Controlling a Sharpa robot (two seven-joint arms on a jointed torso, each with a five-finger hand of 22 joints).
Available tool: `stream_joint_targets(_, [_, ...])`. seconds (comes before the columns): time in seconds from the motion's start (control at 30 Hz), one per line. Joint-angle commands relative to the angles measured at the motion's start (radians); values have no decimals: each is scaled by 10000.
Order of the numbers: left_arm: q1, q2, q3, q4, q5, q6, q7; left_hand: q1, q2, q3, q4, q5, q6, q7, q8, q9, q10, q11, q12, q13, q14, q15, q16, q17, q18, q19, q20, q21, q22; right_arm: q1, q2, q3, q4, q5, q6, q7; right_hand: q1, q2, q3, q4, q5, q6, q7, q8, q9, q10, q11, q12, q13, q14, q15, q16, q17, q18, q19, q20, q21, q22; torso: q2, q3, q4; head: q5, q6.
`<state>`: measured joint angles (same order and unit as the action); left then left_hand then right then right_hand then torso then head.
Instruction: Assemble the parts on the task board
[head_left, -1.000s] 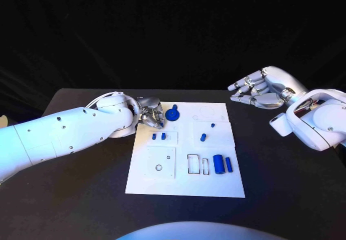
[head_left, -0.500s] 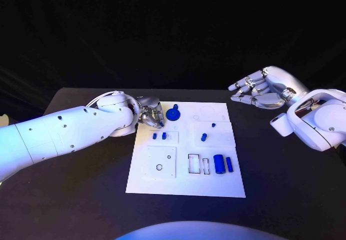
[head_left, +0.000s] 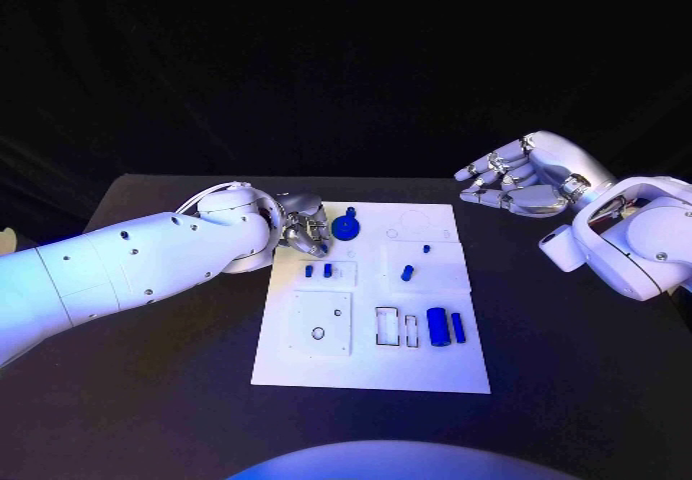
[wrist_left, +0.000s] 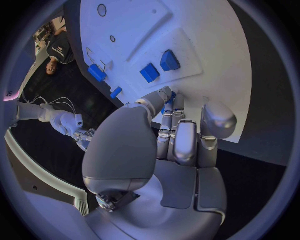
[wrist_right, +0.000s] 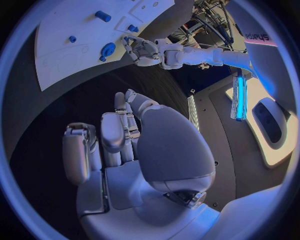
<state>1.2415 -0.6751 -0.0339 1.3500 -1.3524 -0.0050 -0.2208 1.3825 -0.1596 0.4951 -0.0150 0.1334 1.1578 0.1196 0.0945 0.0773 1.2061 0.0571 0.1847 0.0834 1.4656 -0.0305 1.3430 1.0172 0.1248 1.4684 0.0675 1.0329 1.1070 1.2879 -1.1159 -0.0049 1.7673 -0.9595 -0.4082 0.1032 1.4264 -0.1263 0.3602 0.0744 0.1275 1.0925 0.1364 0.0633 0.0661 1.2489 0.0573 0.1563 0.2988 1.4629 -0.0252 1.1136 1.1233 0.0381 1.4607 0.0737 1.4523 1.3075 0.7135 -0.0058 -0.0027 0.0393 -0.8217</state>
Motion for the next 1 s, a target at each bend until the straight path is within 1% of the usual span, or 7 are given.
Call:
stream_joint_targets(0.03, [-28,36,-12,8,-43,249,75,-68,19,62,-17,-45,7,38,-24,8,68,-21,-43,11,126,-10,28,-5,-177,150,-44,5,6,-7,10,1,12,-15,177,-5,-125,-10,-6,64,-61,-17,51,23,12,58,-9,-64,-8,333,-5,24,6,-64,550,22,31,1588,-7,7,-2,-6,-3])
stream_joint_targets(0.27, [-32,25,-19,-43,-43,329,7,-72,22,66,-18,-49,25,34,-20,11,88,-25,-49,15,124,-12,25,-14,-177,150,-44,8,12,-7,-2,1,19,-7,202,-26,-136,-13,-15,72,-76,-21,53,21,11,64,-7,-76,-20,331,-4,19,0,-63,547,22,26,1583,-4,6,4,-11,-7])
stream_joint_targets(0.43, [-33,20,-22,-64,-43,315,-1,-74,13,67,-23,-50,21,40,-26,9,87,-23,-60,15,125,-13,29,-4,-176,149,-44,8,13,-7,-10,1,15,28,212,-40,-140,-14,-18,75,-81,-23,54,20,11,67,-6,-80,-24,330,-3,17,-2,-62,546,22,24,1582,-1,-5,4,-16,-15])
stream_joint_targets(0.57, [-33,21,-23,-67,-43,307,-3,-83,-11,71,-34,-52,-7,59,-54,-1,75,-9,-101,12,125,-8,33,5,-176,146,-42,6,16,-7,-12,1,9,38,225,-53,-146,-18,-25,79,-90,-26,55,18,10,69,-5,-89,-32,324,-2,-12,-31,-57,537,23,4,1564,-4,0,3,-3,-23])
stream_joint_targets(0.7, [-33,18,-23,-65,-43,282,-3,-122,-59,114,-46,-49,-214,116,-209,-60,25,42,-240,-2,118,29,28,-15,-181,142,-20,0,24,-7,-13,1,-6,42,234,-63,-146,-18,-25,79,-90,-26,55,18,10,69,-5,-89,-32,324,-2,-12,-31,-57,537,23,4,1564,-3,-6,6,5,-24])
stream_joint_targets(0.77, [-33,16,-23,-67,-43,255,6,-143,-95,149,-53,-44,-421,143,-317,-107,12,67,-319,-10,115,53,29,-19,-184,140,-3,2,34,-7,-13,1,-14,43,240,-68,-148,-25,-31,79,-102,-32,55,16,9,67,-4,-101,-43,317,-1,-43,-61,-53,529,23,-10,1552,-3,-6,10,8,-21])
stream_joint_targets(1.0, [-33,17,-23,-75,-43,204,17,-208,-181,215,-52,-44,-819,162,-348,-146,26,84,-479,-19,105,72,23,-38,-179,130,21,-15,42,-8,-9,1,-25,37,277,-101,-152,-32,-40,82,-125,-38,57,14,8,66,0,-118,-57,310,1,-65,-81,-50,524,24,-21,1543,-6,-2,6,13,-12])
